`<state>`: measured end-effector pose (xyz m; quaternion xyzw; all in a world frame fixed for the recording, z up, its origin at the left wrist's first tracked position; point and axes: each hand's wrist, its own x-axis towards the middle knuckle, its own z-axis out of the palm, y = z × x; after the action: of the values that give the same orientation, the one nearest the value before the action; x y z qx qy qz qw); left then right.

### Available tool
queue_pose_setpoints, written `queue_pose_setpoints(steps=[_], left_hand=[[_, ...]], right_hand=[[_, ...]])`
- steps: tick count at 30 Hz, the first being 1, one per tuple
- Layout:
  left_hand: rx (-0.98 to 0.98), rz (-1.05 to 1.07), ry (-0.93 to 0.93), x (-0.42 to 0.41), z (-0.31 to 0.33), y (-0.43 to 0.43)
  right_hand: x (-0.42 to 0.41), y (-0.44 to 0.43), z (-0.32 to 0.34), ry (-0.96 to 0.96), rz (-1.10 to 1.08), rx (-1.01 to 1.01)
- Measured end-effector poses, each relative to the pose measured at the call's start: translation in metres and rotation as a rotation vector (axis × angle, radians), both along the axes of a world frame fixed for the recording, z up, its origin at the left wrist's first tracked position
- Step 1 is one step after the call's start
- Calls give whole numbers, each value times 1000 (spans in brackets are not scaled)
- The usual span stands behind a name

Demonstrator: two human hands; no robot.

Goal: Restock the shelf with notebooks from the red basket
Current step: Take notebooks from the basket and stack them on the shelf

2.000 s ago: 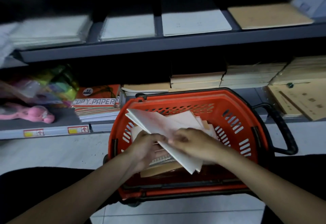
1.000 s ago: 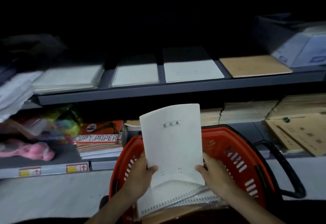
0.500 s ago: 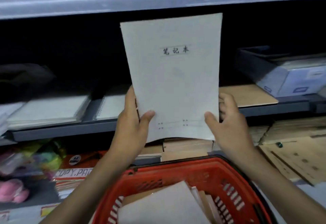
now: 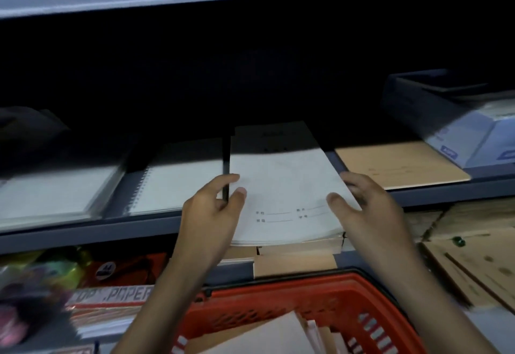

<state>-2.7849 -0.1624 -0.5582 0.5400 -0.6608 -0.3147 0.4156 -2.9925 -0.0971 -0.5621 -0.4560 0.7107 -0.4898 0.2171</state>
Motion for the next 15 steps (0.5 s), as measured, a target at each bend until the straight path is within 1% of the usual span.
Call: queue_pose_setpoints(steps=[2, 4, 5, 7, 9, 11, 15], left_hand=[[39, -34, 14, 6, -4, 7], [111, -159, 58, 16, -12, 14], [174, -259, 104, 22, -15, 17], [263, -399, 111, 31, -17, 22], [268, -377, 75, 33, -17, 26], [202, -280, 48, 29, -17, 24], [39, -115, 25, 16, -15, 13]], right_hand=[[-7, 10, 2, 13, 120, 109], [-17, 21, 4, 120, 266, 273], [-21, 26, 4, 161, 314, 303], [-28, 33, 1, 142, 311, 227], [-30, 34, -3, 100, 259, 136], [-28, 29, -10, 97, 196, 64], [-15, 17, -15, 176, 69, -68]])
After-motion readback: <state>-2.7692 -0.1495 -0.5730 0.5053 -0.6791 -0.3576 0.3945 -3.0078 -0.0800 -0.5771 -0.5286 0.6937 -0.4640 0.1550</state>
